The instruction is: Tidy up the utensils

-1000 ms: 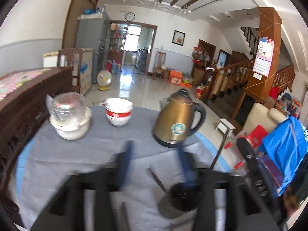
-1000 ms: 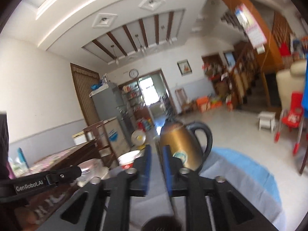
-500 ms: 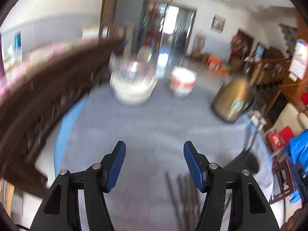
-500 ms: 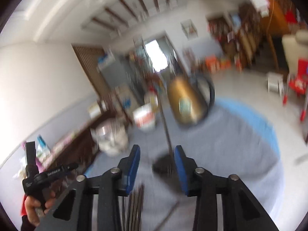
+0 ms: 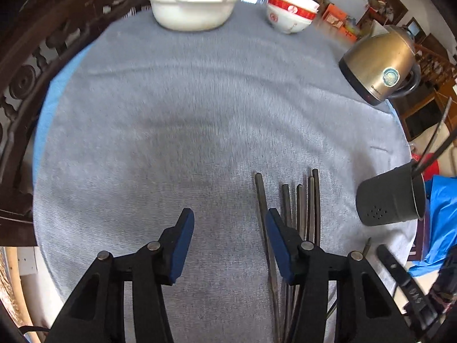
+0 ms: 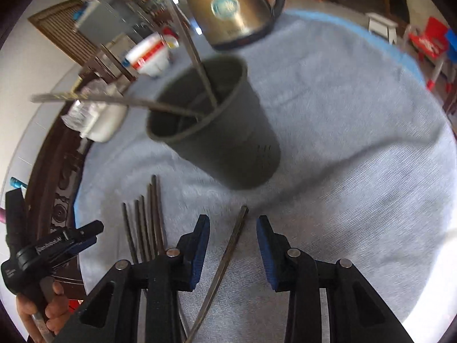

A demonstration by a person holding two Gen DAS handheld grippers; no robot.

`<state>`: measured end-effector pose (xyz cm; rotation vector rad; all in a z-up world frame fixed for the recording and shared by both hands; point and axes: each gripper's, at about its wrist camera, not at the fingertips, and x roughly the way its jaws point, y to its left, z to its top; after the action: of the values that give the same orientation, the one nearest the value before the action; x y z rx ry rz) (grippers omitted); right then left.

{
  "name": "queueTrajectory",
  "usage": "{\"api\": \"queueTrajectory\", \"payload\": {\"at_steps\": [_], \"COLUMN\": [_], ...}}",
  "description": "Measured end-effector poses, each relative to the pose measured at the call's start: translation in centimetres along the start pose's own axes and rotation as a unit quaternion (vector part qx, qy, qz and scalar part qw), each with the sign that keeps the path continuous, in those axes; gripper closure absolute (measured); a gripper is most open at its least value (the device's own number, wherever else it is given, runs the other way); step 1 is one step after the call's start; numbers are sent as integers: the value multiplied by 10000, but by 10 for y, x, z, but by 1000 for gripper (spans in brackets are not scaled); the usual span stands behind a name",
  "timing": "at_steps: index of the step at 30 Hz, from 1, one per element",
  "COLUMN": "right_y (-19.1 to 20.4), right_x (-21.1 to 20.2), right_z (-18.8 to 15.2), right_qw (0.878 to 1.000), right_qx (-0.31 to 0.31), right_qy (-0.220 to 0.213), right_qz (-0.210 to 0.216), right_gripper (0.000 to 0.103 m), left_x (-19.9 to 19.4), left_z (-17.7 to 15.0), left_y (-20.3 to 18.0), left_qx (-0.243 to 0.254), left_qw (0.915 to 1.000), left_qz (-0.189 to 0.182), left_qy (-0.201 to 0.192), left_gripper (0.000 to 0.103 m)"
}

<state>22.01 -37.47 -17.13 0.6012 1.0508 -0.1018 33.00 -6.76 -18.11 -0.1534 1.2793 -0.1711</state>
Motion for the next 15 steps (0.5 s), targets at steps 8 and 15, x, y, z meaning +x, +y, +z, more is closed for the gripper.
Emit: {"api": "queueTrajectory", "payload": {"at_steps": [8,15], "right_y": [9,16], "right_x": [21,16], "right_z": [3,-5], "right_qw": [9983,9963], "right_qx": [-119,-572], "right_qy": [87,-152], "right_qz": [-567,-622], "right_gripper": [83,91], "left_x": [24,42], "left_z": [14,15], "left_y": [-1,-14], "left_qx": [-117,-104], "left_qw": [9988,9979], "left_qz": [-92,-217], "left_qy": [471,604], "left_gripper": [57,79]}}
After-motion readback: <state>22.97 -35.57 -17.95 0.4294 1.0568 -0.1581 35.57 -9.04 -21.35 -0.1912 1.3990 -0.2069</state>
